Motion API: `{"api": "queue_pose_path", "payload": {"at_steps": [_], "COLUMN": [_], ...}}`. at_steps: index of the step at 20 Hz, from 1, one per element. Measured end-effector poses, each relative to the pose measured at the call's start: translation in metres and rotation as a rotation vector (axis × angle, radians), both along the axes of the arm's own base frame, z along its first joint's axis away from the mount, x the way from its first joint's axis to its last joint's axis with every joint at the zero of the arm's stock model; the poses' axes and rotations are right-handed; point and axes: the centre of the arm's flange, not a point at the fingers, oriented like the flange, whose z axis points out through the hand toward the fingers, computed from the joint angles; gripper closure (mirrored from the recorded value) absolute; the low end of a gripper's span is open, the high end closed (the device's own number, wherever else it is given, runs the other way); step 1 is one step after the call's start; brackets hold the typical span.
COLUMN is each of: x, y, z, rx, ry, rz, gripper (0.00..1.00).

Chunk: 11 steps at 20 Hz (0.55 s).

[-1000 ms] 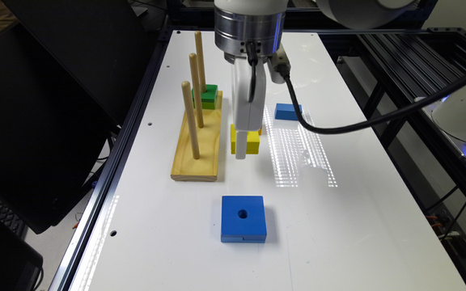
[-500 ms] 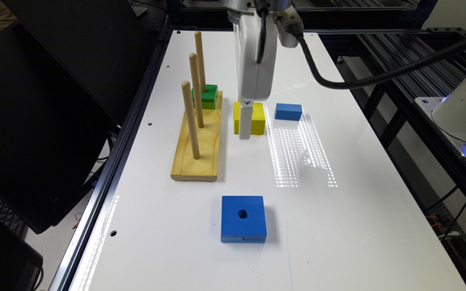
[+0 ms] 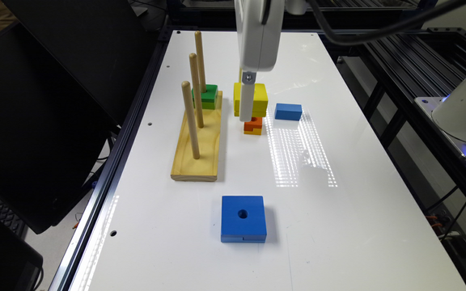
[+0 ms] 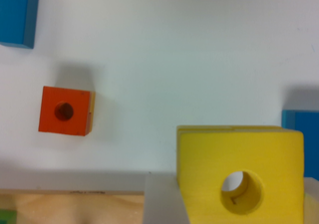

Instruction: Pick up yellow block.

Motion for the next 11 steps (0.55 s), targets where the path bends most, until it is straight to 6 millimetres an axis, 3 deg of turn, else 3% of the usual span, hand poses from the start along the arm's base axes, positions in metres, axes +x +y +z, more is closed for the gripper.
{"api": "queue_pose_path", "payload": {"at_steps": [5,11], "x": [0.001,-0.006], "y": [0.000,0.000], "z": [0.003,0.048], "rx": [0.001,0.000], "ry": [-0.004,-0.015], "rz": [0.000,-0.003], "gripper": [1.00,1.00]}}
